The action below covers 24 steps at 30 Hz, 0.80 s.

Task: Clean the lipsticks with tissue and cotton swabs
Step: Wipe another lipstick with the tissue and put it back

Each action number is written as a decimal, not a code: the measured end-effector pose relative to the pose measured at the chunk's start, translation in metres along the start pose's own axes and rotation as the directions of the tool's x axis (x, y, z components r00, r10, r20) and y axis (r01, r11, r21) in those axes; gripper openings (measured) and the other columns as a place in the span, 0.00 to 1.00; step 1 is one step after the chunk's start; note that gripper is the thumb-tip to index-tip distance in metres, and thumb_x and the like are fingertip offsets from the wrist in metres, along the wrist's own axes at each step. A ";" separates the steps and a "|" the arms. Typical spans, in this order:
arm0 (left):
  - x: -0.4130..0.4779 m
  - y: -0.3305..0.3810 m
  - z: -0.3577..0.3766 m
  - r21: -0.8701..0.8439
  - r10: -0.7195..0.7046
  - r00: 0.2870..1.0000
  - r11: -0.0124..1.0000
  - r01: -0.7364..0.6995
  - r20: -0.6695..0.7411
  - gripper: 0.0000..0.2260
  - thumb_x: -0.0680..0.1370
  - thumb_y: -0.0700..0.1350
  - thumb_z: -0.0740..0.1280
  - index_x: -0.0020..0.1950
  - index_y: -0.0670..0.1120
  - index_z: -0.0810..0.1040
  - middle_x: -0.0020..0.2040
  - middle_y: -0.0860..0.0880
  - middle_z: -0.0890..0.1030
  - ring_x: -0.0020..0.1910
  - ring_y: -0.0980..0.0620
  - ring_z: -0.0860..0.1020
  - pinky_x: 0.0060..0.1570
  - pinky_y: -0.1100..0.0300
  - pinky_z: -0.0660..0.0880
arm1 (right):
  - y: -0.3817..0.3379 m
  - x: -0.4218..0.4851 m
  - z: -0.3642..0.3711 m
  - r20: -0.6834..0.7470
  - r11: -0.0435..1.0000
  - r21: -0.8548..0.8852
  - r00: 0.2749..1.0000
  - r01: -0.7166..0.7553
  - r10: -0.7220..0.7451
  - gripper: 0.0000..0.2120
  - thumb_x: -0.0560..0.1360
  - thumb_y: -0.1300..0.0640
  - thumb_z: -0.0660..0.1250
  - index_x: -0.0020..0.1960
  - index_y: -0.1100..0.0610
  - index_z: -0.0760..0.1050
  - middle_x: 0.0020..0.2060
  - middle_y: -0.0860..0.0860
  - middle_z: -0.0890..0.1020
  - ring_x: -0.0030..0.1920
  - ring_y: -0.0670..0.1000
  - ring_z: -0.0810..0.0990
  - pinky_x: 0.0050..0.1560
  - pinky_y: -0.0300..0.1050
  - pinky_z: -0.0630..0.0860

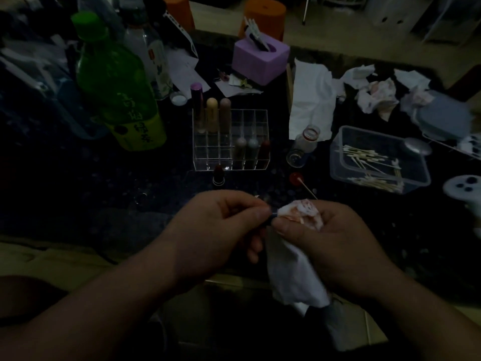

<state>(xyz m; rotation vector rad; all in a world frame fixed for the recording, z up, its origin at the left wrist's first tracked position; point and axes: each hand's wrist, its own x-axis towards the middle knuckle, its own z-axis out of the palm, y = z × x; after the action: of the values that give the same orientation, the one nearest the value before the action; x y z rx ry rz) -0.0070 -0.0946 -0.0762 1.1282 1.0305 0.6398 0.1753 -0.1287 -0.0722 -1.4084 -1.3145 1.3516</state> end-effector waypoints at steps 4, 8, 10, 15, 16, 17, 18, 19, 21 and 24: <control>-0.004 -0.007 -0.003 0.194 0.127 0.990 0.975 -0.112 -0.066 0.10 0.72 0.36 0.74 0.49 0.48 0.82 0.45 0.50 0.86 0.44 0.53 0.85 0.47 0.61 0.82 | -0.006 0.001 0.000 0.025 0.936 0.239 0.965 -0.259 0.261 0.06 0.73 0.62 0.70 0.43 0.61 0.85 0.39 0.59 0.86 0.37 0.53 0.85 0.37 0.40 0.80; -0.001 -0.017 -0.018 0.122 0.034 0.984 0.992 -0.013 -0.174 0.13 0.67 0.39 0.77 0.49 0.48 0.82 0.46 0.50 0.87 0.48 0.53 0.85 0.49 0.61 0.81 | -0.002 0.008 0.002 -0.063 0.959 0.089 0.959 -0.271 0.276 0.05 0.75 0.58 0.71 0.43 0.56 0.86 0.38 0.53 0.87 0.39 0.50 0.86 0.38 0.40 0.81; -0.004 -0.019 -0.025 -0.002 0.002 0.983 1.000 -0.003 -0.185 0.18 0.64 0.43 0.75 0.53 0.50 0.83 0.49 0.49 0.87 0.51 0.51 0.85 0.51 0.59 0.80 | 0.006 0.015 0.001 -0.113 0.965 -0.047 0.961 -0.258 0.251 0.05 0.76 0.56 0.71 0.44 0.54 0.85 0.39 0.51 0.87 0.42 0.50 0.86 0.44 0.43 0.81; -0.011 -0.012 -0.045 -0.227 -0.025 0.981 0.974 -0.020 -0.192 0.18 0.67 0.41 0.72 0.56 0.44 0.83 0.49 0.45 0.86 0.47 0.47 0.84 0.45 0.59 0.80 | 0.016 0.033 0.005 -0.036 0.858 0.340 0.907 -0.384 0.420 0.07 0.75 0.60 0.70 0.50 0.61 0.83 0.45 0.59 0.86 0.45 0.56 0.86 0.43 0.47 0.81; -0.011 -0.011 -0.049 -0.233 -0.017 0.980 0.972 -0.031 -0.199 0.18 0.66 0.40 0.72 0.56 0.43 0.82 0.49 0.45 0.86 0.47 0.47 0.84 0.46 0.56 0.80 | 0.021 0.037 0.005 -0.064 0.877 0.306 0.911 -0.371 0.408 0.05 0.75 0.60 0.71 0.49 0.60 0.84 0.44 0.58 0.87 0.45 0.57 0.86 0.43 0.47 0.82; -0.011 -0.010 -0.052 -0.234 -0.003 0.979 0.971 -0.046 -0.206 0.17 0.66 0.39 0.72 0.55 0.42 0.82 0.48 0.44 0.86 0.46 0.47 0.84 0.46 0.56 0.80 | 0.028 0.041 0.004 -0.138 0.927 0.161 0.922 -0.339 0.361 0.04 0.75 0.59 0.72 0.47 0.58 0.84 0.42 0.55 0.87 0.45 0.56 0.86 0.45 0.47 0.81; -0.010 -0.009 -0.055 -0.224 0.015 0.978 0.973 -0.063 -0.209 0.17 0.65 0.39 0.72 0.54 0.41 0.81 0.48 0.44 0.86 0.46 0.48 0.84 0.44 0.58 0.81 | 0.036 0.046 0.002 -0.224 0.956 -0.048 0.936 -0.290 0.273 0.03 0.74 0.58 0.73 0.45 0.57 0.83 0.40 0.53 0.86 0.45 0.55 0.85 0.46 0.45 0.80; -0.010 -0.007 -0.058 -0.196 0.034 0.977 0.978 -0.077 -0.210 0.17 0.65 0.38 0.72 0.53 0.41 0.80 0.48 0.45 0.86 0.46 0.50 0.85 0.43 0.60 0.80 | 0.043 0.050 0.000 -0.288 0.935 -0.260 0.943 -0.242 0.164 0.03 0.73 0.57 0.73 0.44 0.56 0.82 0.39 0.51 0.85 0.45 0.53 0.84 0.46 0.39 0.78; -0.008 -0.006 -0.063 -0.091 0.065 0.970 0.992 -0.089 -0.234 0.17 0.65 0.39 0.73 0.53 0.41 0.78 0.49 0.45 0.87 0.48 0.50 0.85 0.44 0.60 0.80 | 0.050 0.055 -0.003 -0.292 0.822 -0.542 0.956 -0.172 0.008 0.06 0.73 0.57 0.72 0.50 0.54 0.80 0.41 0.46 0.82 0.46 0.50 0.81 0.43 0.31 0.71; 0.000 -0.011 -0.071 0.058 0.060 0.920 0.998 -0.041 -0.387 0.18 0.65 0.43 0.76 0.51 0.45 0.74 0.48 0.43 0.86 0.45 0.45 0.86 0.44 0.53 0.80 | 0.053 0.058 -0.003 -0.254 0.654 -0.744 0.963 -0.135 -0.089 0.21 0.72 0.52 0.72 0.64 0.51 0.74 0.48 0.45 0.80 0.51 0.49 0.77 0.49 0.41 0.72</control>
<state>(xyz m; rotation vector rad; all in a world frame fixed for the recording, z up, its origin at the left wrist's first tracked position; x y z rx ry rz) -0.0718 -0.0684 -0.0919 1.0959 1.3644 0.9087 0.1813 -0.0804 -0.1340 -2.0781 -1.7679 0.5453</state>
